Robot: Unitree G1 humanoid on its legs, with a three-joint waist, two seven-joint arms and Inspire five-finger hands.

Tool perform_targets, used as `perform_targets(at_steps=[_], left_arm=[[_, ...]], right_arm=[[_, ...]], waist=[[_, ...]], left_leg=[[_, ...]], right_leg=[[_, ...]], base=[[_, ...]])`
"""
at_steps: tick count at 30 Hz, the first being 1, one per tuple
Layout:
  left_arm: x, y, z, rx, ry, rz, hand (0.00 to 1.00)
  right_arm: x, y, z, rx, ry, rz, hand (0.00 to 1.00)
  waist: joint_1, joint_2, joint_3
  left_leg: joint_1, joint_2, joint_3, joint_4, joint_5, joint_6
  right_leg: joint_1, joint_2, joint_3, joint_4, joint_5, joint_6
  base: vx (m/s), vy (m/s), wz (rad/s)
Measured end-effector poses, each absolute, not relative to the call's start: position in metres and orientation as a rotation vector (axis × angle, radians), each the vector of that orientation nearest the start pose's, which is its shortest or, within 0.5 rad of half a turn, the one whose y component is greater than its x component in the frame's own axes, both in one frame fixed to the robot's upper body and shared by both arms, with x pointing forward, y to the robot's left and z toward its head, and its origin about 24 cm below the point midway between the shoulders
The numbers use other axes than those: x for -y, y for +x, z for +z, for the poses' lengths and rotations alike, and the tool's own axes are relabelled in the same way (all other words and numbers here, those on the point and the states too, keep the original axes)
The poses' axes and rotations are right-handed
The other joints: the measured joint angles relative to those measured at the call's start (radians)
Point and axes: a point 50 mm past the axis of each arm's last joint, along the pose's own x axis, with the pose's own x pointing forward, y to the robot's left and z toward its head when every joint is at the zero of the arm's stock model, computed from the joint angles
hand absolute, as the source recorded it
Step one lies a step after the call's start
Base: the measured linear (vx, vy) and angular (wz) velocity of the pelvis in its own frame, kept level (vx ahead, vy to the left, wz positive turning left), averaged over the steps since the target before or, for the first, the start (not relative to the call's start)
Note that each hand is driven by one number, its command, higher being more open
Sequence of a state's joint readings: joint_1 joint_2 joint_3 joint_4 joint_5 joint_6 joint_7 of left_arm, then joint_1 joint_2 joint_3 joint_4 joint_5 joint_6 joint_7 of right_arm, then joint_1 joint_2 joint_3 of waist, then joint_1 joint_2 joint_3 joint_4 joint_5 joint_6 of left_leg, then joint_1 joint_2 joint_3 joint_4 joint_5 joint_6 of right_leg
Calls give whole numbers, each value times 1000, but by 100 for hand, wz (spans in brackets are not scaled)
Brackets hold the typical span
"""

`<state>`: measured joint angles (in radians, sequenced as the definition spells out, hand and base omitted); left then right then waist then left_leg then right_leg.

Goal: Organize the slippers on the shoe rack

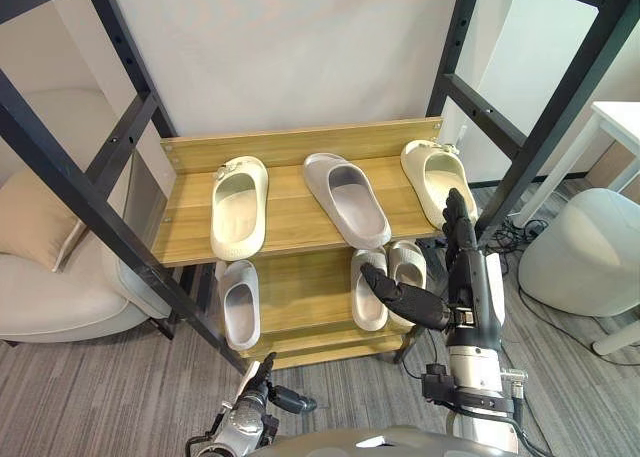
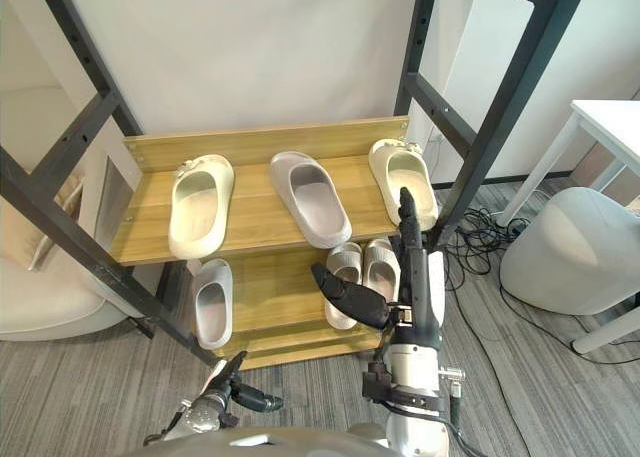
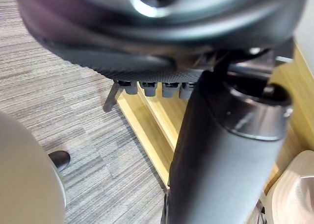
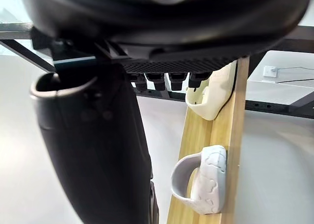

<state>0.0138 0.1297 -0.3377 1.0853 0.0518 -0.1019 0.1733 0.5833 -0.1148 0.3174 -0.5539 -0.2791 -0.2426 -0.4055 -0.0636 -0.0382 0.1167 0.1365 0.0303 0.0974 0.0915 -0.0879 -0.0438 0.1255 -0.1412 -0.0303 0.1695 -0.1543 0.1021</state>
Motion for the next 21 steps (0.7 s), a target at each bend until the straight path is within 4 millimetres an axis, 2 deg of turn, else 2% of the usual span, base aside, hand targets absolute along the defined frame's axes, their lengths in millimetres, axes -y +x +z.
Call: perform_targets(at_steps=[13, 21], left_arm=[[-166, 120, -156, -966, 402, -134, 100], [-165, 121, -156, -967, 382, -151, 100]], right_arm=[[138, 153, 108, 426, -187, -211, 100], [154, 167, 123, 513, -241, -199, 100]], waist=[[-1, -8, 1], [0, -12, 4]], left_leg=[[-6, 0, -21, 0, 0, 0], [-20, -1, -37, 0, 0, 0]], right_leg=[[16, 1, -21, -25, 8, -2], [16, 1, -37, -36, 8, -3]], base=[[-1, -15, 4], [3, -21, 6]])
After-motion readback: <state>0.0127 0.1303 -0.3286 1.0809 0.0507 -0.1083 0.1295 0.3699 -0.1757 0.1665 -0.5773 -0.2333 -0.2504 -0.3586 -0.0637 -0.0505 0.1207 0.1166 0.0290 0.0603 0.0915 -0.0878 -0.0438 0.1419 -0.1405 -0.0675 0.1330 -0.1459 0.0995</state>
